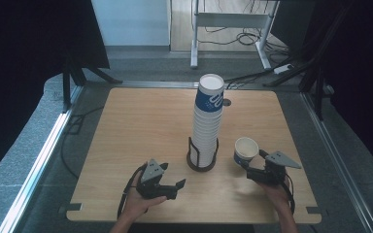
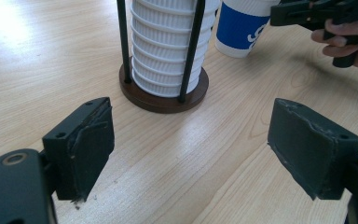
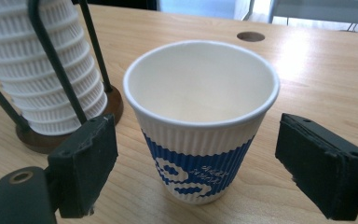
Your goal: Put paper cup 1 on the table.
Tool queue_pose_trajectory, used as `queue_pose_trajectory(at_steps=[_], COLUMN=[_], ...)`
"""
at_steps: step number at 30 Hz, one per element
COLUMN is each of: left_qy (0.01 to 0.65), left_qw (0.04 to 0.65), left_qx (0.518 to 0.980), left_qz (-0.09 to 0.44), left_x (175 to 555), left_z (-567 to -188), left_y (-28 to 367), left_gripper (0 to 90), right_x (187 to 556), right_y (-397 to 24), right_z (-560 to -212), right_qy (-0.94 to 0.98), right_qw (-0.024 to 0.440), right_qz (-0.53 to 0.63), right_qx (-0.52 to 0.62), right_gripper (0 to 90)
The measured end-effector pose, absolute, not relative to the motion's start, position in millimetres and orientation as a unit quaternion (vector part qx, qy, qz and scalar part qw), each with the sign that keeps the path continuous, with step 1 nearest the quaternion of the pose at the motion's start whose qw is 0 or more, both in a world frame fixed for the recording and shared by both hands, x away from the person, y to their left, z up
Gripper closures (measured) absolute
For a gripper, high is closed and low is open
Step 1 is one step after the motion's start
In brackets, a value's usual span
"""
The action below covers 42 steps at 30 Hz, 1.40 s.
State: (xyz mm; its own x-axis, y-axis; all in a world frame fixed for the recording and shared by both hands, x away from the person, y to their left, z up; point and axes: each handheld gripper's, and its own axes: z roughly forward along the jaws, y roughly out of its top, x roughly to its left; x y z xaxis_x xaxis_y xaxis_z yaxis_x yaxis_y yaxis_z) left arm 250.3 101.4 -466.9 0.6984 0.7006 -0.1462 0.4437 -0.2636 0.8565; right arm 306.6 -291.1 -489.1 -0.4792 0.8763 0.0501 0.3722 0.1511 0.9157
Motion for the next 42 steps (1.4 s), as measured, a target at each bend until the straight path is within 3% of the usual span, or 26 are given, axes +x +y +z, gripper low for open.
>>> queue_pose_trajectory(at_steps=[16,29,42], left_qy=[0.366,0.37,0.366], left_qw=[0.485,0.488,0.492], left_qx=[0.783,0.779,0.776], left_qz=[0.133,0.134,0.149], left_x=[250,251,249], left_z=[-467,-466,-463], left_y=[101,103,102], left_gripper=[15.0,14.9,15.1], right_x=[269,260,260], right_y=[-294,-258,-243], right_z=[-448,-442,-447], right_qy=[0.703,0.736,0.742], right_qw=[0.273,0.21,0.187], right_qz=[0.534,0.569,0.576], right_qx=[0.382,0.3,0.287], right_gripper=[13.9,21.4,23.0])
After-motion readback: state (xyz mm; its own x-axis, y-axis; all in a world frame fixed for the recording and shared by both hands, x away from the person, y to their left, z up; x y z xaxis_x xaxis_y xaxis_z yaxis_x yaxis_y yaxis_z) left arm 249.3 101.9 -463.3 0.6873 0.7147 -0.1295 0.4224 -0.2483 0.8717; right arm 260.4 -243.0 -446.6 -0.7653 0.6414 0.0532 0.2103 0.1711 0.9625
